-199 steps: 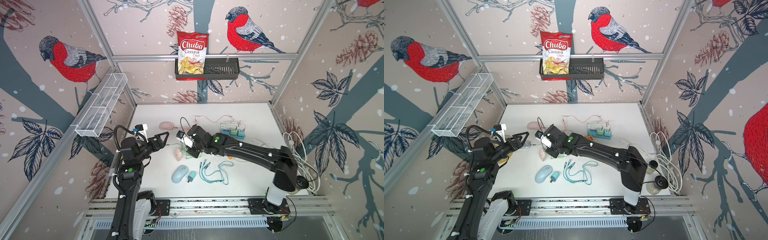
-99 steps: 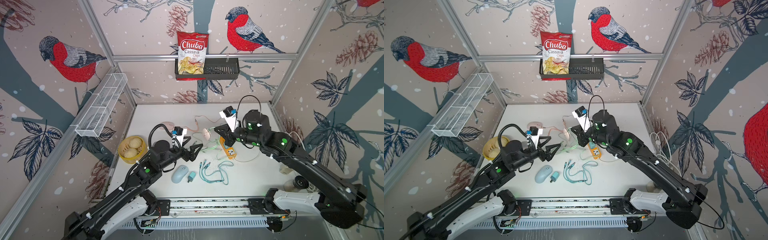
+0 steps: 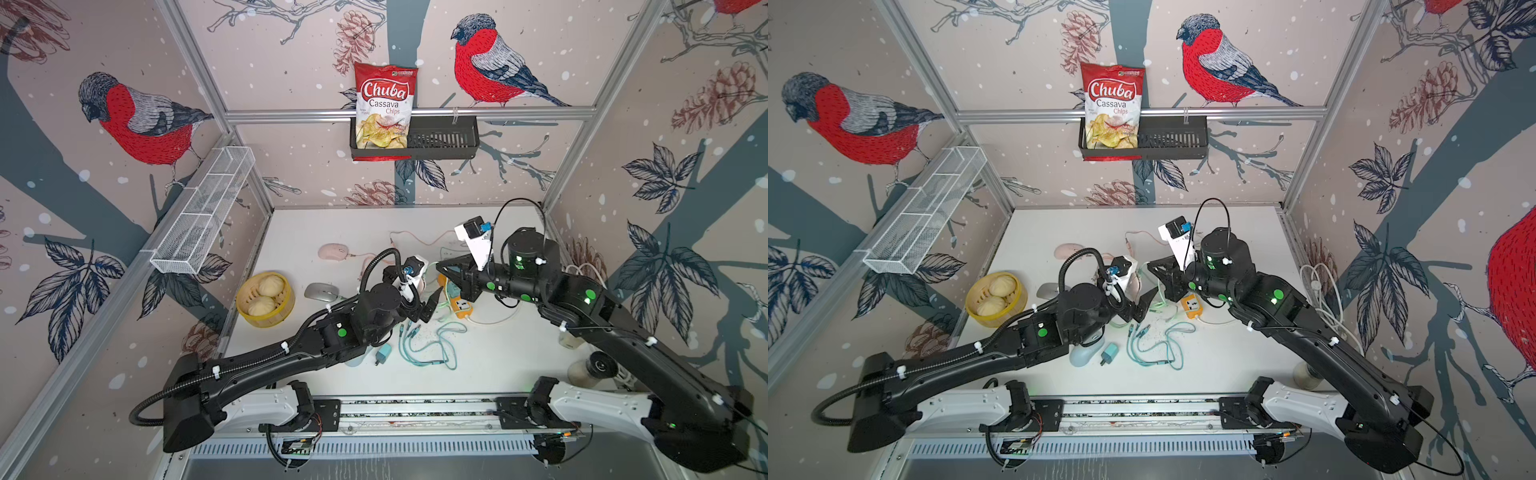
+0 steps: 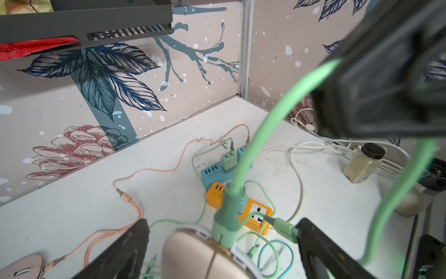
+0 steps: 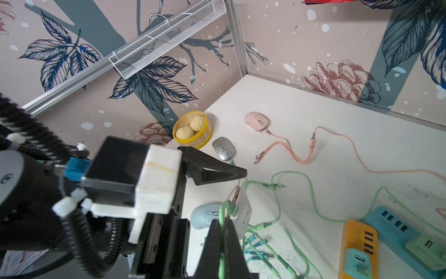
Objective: Unplug the wireless mouse
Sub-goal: Pick up the mouse from the center of the board, then remove the power cord from the mouse.
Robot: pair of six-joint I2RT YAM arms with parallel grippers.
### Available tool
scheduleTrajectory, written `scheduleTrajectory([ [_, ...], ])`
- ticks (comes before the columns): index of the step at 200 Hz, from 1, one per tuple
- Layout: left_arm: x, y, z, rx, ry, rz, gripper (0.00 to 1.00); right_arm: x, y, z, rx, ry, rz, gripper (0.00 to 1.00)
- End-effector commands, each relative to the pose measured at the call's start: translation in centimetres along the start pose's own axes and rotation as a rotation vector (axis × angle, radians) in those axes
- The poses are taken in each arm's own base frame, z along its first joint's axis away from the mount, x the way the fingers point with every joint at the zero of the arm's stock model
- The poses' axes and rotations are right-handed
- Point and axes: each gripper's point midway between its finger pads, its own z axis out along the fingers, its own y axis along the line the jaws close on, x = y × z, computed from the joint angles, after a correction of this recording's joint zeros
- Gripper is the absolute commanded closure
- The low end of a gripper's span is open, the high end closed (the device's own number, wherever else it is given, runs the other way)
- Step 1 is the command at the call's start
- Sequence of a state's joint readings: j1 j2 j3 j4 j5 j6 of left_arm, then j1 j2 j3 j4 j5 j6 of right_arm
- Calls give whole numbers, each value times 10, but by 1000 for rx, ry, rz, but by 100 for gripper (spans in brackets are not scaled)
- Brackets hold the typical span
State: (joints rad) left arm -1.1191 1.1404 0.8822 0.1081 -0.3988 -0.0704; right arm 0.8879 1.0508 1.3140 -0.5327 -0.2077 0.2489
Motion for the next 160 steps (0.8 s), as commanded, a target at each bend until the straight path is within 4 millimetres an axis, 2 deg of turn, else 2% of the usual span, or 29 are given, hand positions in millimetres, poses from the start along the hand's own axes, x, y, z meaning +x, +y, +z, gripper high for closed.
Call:
scheduleTrajectory([
  [1, -11, 7, 3, -70, -38, 11, 5, -16, 15, -7, -72, -61, 22, 100],
  [38, -7, 17, 1, -125, -52, 43, 5, -28, 23, -22, -95, -97, 20, 100],
  [84, -5, 31, -3, -200, -41, 77, 6, -32, 35, -32, -158, -109, 33, 100],
  [124, -6, 45, -11, -269, -34, 81, 15, -33, 32, -40, -133, -112, 39, 100],
  [160, -7, 43, -18, -237, -48, 77, 25, -27, 23, -39, -84, -93, 60, 100],
])
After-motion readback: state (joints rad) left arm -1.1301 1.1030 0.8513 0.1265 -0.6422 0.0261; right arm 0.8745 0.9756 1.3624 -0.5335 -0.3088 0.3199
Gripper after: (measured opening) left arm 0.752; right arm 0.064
